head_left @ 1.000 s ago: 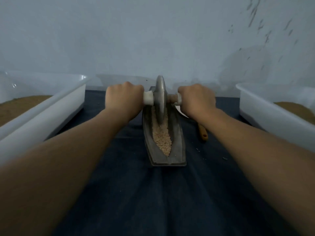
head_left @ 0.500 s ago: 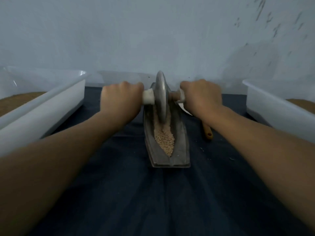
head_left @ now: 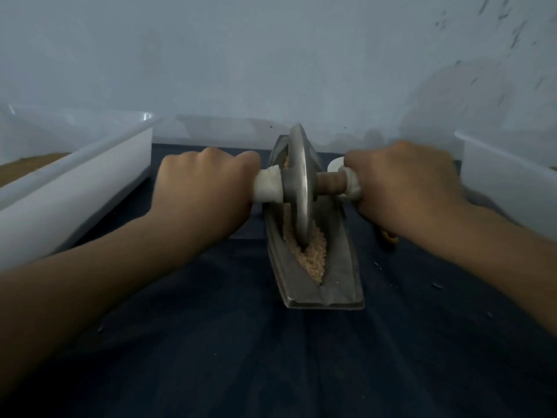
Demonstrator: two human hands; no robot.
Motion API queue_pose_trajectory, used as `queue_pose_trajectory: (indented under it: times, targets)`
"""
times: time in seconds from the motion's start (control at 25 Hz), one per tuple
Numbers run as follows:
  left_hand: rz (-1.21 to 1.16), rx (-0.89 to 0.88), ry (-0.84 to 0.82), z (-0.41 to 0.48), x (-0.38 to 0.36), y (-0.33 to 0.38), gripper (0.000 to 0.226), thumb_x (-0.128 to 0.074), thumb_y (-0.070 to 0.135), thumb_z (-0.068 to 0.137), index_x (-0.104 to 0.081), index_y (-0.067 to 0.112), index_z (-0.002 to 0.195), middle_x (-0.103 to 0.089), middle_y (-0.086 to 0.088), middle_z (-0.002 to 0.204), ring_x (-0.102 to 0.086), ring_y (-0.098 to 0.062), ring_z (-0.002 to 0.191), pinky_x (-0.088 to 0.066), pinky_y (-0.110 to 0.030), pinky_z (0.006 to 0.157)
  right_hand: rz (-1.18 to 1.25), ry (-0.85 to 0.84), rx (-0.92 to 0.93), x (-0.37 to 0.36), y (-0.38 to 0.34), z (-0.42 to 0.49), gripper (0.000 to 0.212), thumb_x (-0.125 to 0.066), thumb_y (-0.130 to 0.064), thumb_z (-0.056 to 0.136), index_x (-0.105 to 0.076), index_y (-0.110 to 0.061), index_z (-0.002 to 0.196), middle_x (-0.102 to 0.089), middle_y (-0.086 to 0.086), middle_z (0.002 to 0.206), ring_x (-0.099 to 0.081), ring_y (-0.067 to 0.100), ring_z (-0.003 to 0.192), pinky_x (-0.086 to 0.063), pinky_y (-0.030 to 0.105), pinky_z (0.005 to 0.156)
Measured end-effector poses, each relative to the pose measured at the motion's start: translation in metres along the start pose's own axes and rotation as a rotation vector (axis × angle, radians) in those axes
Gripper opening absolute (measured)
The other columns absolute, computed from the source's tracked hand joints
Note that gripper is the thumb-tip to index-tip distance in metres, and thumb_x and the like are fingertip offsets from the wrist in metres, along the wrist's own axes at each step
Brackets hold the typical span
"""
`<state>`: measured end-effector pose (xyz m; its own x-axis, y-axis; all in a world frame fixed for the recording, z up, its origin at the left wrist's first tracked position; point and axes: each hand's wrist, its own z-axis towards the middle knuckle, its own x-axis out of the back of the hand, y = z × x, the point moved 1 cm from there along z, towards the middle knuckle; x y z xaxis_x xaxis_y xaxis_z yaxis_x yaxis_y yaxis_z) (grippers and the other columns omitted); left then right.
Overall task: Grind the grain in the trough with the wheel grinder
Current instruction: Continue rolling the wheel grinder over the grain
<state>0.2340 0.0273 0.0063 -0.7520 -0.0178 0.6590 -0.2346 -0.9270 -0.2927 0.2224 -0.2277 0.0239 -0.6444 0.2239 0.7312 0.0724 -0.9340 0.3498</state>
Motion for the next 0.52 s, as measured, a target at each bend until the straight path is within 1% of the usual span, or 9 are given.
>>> queue_pose_trajectory:
  times: [0.04, 0.12, 0.2, 0.28, 0.32, 0.36, 0.44, 0.48, 0.52]
  targets:
    - [0.017, 0.048, -0.023, 0.010, -0.010, 0.003, 0.022, -0.070, 0.017, 0.068, -0.049, 0.020, 0.070, -0.039, 0.001, 0.052, -0.022, -0.016, 0.044, -0.009, -0.020, 0.050, 0.007, -0.018, -0.036, -0.010, -0.003, 0.014, 0.025, -0.075, -0.022, 0.072, -0.050, -0.025, 0.074, -0.044, -0.002, 0.057, -0.040, 0.024, 0.049, -0.018, 0.020, 0.048]
    - [0.010, 0.112, -0.047, 0.040, -0.026, 0.008, 0.011, -0.065, 0.016, 0.080, -0.054, 0.018, 0.080, -0.046, -0.004, 0.061, -0.032, -0.023, 0.050, -0.017, -0.026, 0.047, 0.060, -0.074, -0.115, -0.026, -0.006, 0.046, 0.010, -0.065, -0.016, 0.086, -0.058, -0.021, 0.089, -0.058, 0.006, 0.077, -0.056, 0.031, 0.069, -0.029, 0.028, 0.053]
    - [-0.012, 0.142, -0.125, 0.063, -0.033, 0.007, 0.004, -0.059, 0.015, 0.087, -0.057, 0.016, 0.091, -0.054, -0.008, 0.072, -0.044, -0.028, 0.058, -0.029, -0.032, 0.052, 0.092, -0.160, -0.161, -0.029, -0.008, 0.062, 0.015, -0.061, -0.010, 0.088, -0.063, -0.019, 0.100, -0.061, 0.008, 0.088, -0.058, 0.030, 0.080, -0.032, 0.032, 0.059]
    - [-0.031, 0.146, -0.152, 0.055, -0.028, 0.007, 0.005, -0.059, 0.016, 0.087, -0.058, 0.016, 0.093, -0.059, -0.010, 0.078, -0.054, -0.032, 0.064, -0.032, -0.034, 0.054, 0.091, -0.157, -0.123, -0.018, -0.009, 0.054, 0.015, -0.063, -0.011, 0.087, -0.064, -0.020, 0.098, -0.056, 0.005, 0.083, -0.053, 0.029, 0.075, -0.028, 0.029, 0.056]
    - [-0.030, 0.127, -0.123, 0.042, -0.022, 0.006, 0.006, -0.062, 0.016, 0.085, -0.057, 0.017, 0.088, -0.058, -0.009, 0.074, -0.052, -0.030, 0.060, -0.030, -0.032, 0.052, 0.081, -0.126, -0.077, -0.012, -0.008, 0.042, 0.012, -0.067, -0.015, 0.085, -0.064, -0.021, 0.095, -0.052, 0.002, 0.077, -0.050, 0.027, 0.070, -0.024, 0.026, 0.052]
    - [-0.031, 0.096, -0.066, 0.026, -0.016, 0.006, 0.012, -0.065, 0.016, 0.081, -0.053, 0.018, 0.082, -0.054, -0.006, 0.066, -0.045, -0.026, 0.052, -0.025, -0.028, 0.049, 0.070, -0.073, -0.027, -0.006, -0.006, 0.028, 0.011, -0.071, -0.020, 0.082, -0.064, -0.022, 0.090, -0.047, -0.001, 0.070, -0.046, 0.025, 0.064, -0.019, 0.024, 0.049]
    - [-0.043, 0.010, 0.039, 0.002, 0.003, 0.004, 0.024, -0.067, 0.013, 0.070, -0.045, 0.020, 0.071, -0.037, 0.000, 0.052, -0.022, -0.016, 0.042, -0.013, -0.021, 0.049, 0.071, 0.004, 0.038, 0.004, -0.001, -0.002, 0.023, -0.077, -0.024, 0.069, -0.056, -0.027, 0.075, -0.040, -0.006, 0.057, -0.040, 0.022, 0.050, -0.015, 0.018, 0.047]
    - [-0.057, -0.028, 0.074, 0.000, 0.008, 0.001, 0.024, -0.066, 0.013, 0.066, -0.043, 0.021, 0.069, -0.029, 0.003, 0.051, -0.013, -0.013, 0.043, -0.009, -0.019, 0.051, 0.092, 0.006, 0.047, 0.008, 0.000, -0.011, 0.030, -0.078, -0.024, 0.064, -0.049, -0.029, 0.070, -0.038, -0.007, 0.053, -0.038, 0.022, 0.044, -0.015, 0.016, 0.047]
    - [-0.052, -0.057, 0.098, 0.002, 0.008, -0.001, 0.023, -0.065, 0.013, 0.064, -0.043, 0.021, 0.068, -0.025, 0.004, 0.052, -0.010, -0.012, 0.043, -0.008, -0.018, 0.052, 0.093, 0.006, 0.044, 0.007, 0.002, -0.016, 0.036, -0.077, -0.025, 0.062, -0.042, -0.031, 0.068, -0.038, -0.008, 0.050, -0.038, 0.022, 0.042, -0.016, 0.015, 0.047]
